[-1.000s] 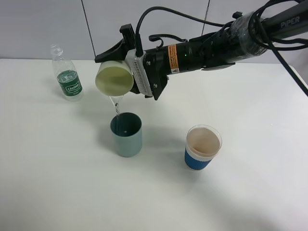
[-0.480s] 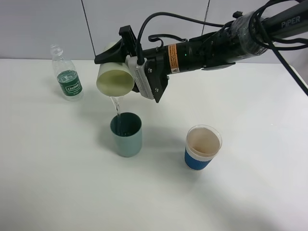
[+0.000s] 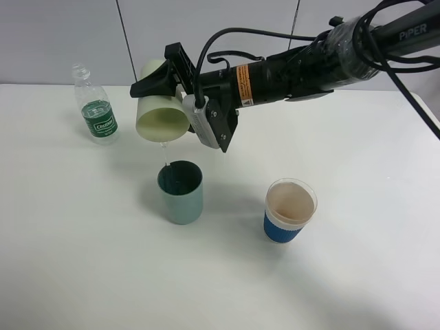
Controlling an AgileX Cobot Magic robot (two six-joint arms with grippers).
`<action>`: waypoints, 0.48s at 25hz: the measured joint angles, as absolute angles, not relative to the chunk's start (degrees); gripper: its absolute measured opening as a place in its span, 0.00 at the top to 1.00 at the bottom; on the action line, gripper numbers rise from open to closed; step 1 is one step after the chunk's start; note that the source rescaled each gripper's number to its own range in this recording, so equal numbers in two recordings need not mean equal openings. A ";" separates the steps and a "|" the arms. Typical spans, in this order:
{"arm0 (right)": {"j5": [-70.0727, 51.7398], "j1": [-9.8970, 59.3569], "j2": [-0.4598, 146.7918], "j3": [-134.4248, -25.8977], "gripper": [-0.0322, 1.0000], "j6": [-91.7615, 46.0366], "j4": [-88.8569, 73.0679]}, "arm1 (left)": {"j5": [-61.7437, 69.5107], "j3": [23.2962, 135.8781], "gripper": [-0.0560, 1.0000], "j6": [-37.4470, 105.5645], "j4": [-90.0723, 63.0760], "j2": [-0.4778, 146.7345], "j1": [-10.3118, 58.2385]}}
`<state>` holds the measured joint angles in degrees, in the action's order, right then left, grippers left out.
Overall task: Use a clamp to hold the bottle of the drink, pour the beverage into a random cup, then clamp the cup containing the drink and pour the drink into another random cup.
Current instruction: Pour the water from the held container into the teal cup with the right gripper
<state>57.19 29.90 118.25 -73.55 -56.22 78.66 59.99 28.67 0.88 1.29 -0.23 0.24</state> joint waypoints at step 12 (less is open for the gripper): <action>55.80 31.06 118.20 -73.68 0.97 -64.36 78.84 | 59.99 28.67 0.00 0.88 1.29 -0.23 0.24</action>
